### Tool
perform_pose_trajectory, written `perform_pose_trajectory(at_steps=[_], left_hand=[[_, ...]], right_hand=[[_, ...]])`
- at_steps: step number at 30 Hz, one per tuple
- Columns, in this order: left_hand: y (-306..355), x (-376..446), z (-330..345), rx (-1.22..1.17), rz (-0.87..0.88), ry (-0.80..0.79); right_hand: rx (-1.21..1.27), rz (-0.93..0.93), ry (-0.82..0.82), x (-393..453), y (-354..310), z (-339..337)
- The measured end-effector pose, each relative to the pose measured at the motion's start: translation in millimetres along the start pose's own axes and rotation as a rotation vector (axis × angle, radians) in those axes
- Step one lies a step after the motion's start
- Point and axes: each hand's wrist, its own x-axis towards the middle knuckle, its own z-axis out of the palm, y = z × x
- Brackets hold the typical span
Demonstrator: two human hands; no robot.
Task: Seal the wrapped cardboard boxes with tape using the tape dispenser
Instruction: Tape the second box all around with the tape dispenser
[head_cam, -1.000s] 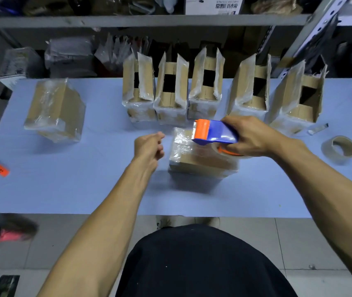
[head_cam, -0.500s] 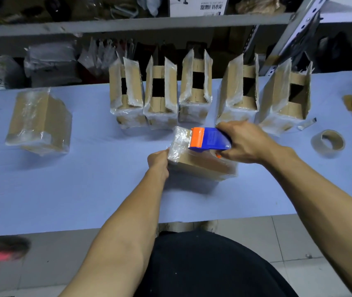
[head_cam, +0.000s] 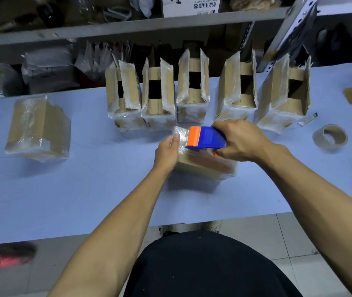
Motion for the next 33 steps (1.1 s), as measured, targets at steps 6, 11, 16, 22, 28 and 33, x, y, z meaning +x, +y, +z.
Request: perform_pose_trajectory(at_steps=[6, 11, 16, 22, 28, 33], left_hand=[[0, 5, 3, 0.076, 0.018, 0.142], [2, 7, 3, 0.035, 0.03, 0.189], [9, 5, 2, 0.042, 0.076, 0.194], [-1, 17, -36, 0.004, -0.055, 0.286], [-10, 27, -81, 0.023, -0.056, 0.246], [-12, 25, -81, 0.042, -0.052, 0.269]], right_hand=[[-0.063, -0.007, -0.019, 6, -12, 4], [-0.055, -0.011, -0.029, -3, -7, 3], [0.009, -0.003, -0.003, -18, 0, 2], [-0.034, 0.079, -0.078, -39, 25, -6], [0.106, 0.065, -0.05, -52, 24, 21], [0.171, 0.102, -0.053, -65, 33, 43]])
